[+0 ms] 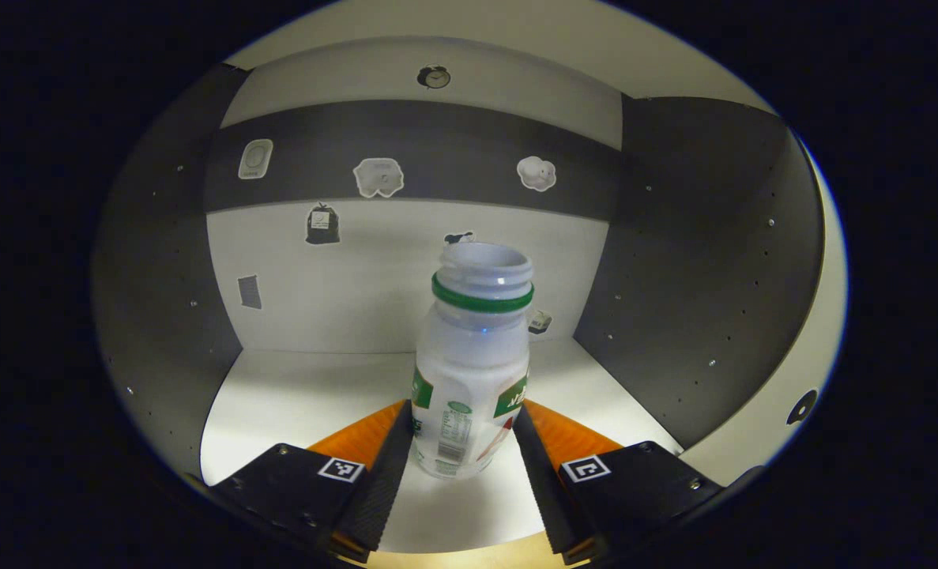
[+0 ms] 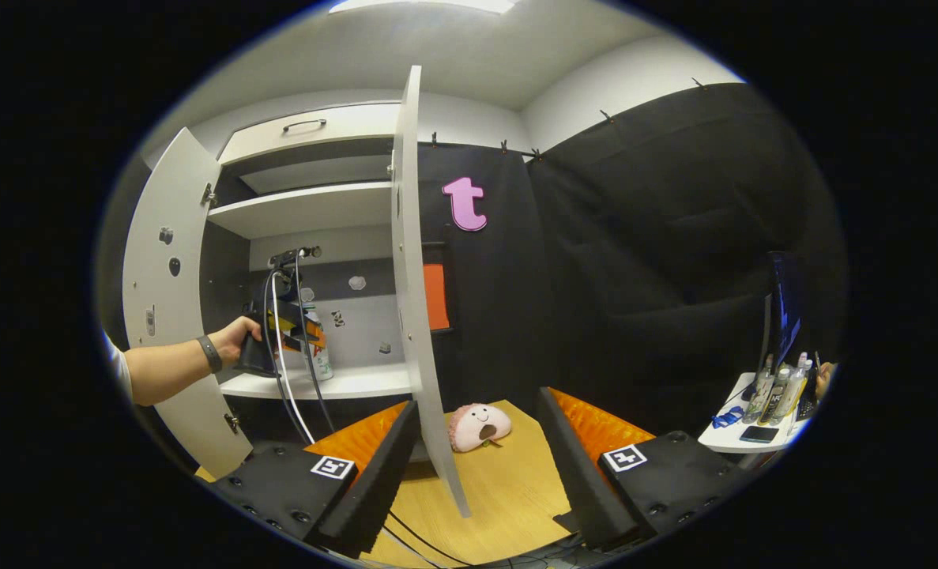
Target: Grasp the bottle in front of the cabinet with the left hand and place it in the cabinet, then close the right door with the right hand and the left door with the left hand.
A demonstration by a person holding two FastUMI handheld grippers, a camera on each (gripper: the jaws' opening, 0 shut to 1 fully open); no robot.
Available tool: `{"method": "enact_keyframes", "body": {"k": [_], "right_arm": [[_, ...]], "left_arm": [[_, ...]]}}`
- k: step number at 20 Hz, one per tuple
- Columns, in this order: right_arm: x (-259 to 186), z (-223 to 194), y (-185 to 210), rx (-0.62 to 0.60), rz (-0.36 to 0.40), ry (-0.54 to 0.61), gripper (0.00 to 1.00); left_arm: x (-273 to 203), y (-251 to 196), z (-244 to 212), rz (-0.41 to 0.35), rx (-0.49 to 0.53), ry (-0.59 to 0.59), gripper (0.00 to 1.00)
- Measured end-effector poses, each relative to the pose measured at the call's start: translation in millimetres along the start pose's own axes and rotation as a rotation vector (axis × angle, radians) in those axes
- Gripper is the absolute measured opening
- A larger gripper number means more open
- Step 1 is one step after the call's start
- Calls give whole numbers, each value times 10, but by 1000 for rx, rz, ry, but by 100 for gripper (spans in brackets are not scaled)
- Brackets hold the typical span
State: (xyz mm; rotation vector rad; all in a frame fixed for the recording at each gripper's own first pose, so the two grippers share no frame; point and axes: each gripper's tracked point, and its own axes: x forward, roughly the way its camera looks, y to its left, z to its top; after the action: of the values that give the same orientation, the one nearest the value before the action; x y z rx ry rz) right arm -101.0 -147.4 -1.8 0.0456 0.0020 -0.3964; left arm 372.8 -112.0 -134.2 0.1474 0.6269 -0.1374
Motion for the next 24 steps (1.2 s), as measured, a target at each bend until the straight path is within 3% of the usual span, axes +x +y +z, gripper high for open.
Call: {"method": "enact_keyframes", "body": {"k": [1, 2, 3, 4, 5, 6, 7, 10, 11, 12, 15, 16, 17, 18, 21, 22, 23, 24], "right_arm": [[-5, 16, -11, 3, 0, -4, 89], [-5, 25, -20, 3, -2, -9, 98], [-8, 32, -41, 2, -6, -11, 98], [1, 43, -47, 0, -11, -13, 98], [-6, 42, -53, 0, -13, -13, 89], [-12, 40, -45, -1, -12, -11, 89], [-7, 20, -44, -1, -10, -7, 98], [26, 11, -15, -4, -3, 2, 98], [35, 14, 0, -5, -2, 0, 89], [35, 18, 21, -4, 2, 0, 98], [81, -7, 86, -3, 21, 9, 98], [104, 5, 93, -3, 15, 7, 89], [133, 33, 119, -4, 20, 1, 98], [144, 49, 146, -4, 28, -3, 89], [217, 118, 242, -6, 56, -12, 89], [238, 157, 287, 0, 71, -12, 98], [238, 192, 324, 5, 83, -17, 89], [240, 229, 340, 3, 89, -25, 89]], "left_arm": [[10, 15, -33, -4, -15, 0, 81], [8, 38, -50, -5, -31, -7, 86], [1, 46, -29, -10, -47, -34, 96], [-25, 66, -7, -12, -63, -65, 96], [-76, 87, 31, -19, -82, -102, 96], [-139, 88, 83, -31, -102, -143, 96], [-230, 102, 158, -37, -116, -194, 96], [-587, 124, 443, -53, -125, -353, 93], [-703, 131, 506, -51, -111, -380, 96], [-821, 107, 533, -55, -91, -393, 95], [-1260, -6, 626, -82, -53, -442, 96], [-1414, -12, 641, -80, -42, -462, 95], [-1584, -24, 653, -79, -32, -488, 95], [-1753, -49, 653, -86, -27, -514, 95], [-2223, -154, 495, -134, -47, -561, 95], [-2367, -164, 413, -147, -55, -568, 95], [-2485, -157, 324, -151, -67, -571, 95], [-2608, -144, 232, -154, -78, -572, 95]]}}
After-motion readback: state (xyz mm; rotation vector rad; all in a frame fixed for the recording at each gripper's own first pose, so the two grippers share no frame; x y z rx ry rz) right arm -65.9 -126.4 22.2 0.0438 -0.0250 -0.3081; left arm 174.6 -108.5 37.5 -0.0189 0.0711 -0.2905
